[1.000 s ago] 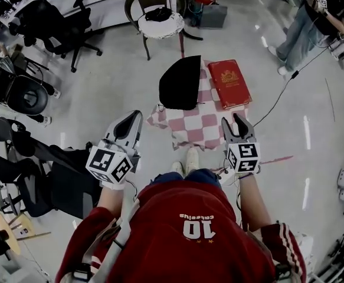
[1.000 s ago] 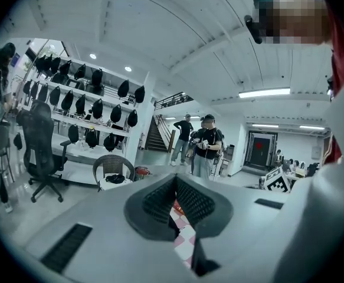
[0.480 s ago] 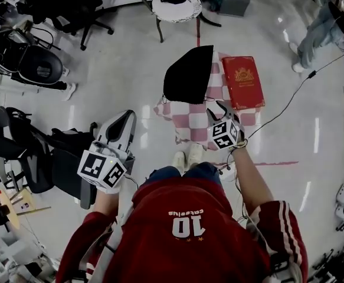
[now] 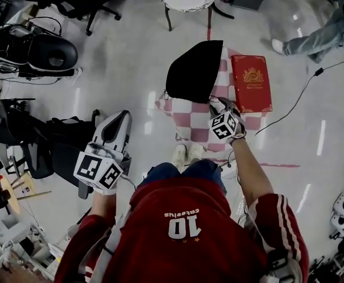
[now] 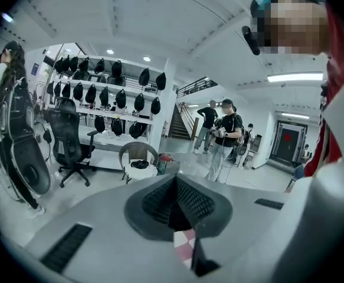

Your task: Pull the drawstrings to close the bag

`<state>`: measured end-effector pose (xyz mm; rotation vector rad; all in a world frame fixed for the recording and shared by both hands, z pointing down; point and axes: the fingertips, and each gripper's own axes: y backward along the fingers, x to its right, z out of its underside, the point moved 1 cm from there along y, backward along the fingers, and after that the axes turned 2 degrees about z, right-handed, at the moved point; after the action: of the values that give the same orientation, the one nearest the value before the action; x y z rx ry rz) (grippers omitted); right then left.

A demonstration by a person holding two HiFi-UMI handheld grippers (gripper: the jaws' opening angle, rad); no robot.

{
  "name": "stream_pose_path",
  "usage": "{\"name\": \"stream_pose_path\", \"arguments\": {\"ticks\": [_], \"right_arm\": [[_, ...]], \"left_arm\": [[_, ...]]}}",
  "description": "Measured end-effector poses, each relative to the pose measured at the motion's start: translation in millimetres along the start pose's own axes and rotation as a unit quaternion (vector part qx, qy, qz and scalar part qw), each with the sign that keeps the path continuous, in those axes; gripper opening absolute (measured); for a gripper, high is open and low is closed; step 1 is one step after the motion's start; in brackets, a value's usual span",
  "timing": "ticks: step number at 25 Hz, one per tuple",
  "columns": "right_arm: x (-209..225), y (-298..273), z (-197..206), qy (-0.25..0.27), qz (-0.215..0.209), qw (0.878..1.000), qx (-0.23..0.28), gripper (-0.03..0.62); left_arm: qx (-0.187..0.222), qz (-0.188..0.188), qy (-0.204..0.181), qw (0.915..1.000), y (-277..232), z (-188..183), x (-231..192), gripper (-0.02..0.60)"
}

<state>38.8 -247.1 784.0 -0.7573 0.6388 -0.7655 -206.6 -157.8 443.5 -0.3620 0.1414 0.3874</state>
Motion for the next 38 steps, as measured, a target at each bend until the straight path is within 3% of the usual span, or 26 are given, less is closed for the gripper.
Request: {"name": "stream_pose_path", "arguments": {"ticks": [8,15,24,28,34,38], "right_arm": [[-1,-34,10,0.025,-0.006,1.000,-0.017,0.166],[8,-34,5,0.015,0.007,1.000,-0.006,0.016],[5,2,3,-0.053,0.008,0.999,0.004,0.014],[10,22,7,-0.074,0.017,0.997,0.002,0.014],[24,57,8,-0.103,0.039,0.994,0.011,0.014],[36,85,7,-0.134,0.052,0.989,0.023,0.014]], "left_arm": [[-0.015,-0.016,0.000,0.9998,-5,6,1,0.009],[-0.017,-0.014,0.002,0.9998,-4,12,7,0.009],[-0.014,0.016,-0.018,0.9996,-10,28,8,0.009],[-0.021,0.032,-0.047,0.9982,-17,39,16,0.009],[-0.008,0.055,-0.053,0.9970,-19,36,31,0.009],[-0.021,0.068,-0.091,0.9933,-23,42,42,0.011]]}}
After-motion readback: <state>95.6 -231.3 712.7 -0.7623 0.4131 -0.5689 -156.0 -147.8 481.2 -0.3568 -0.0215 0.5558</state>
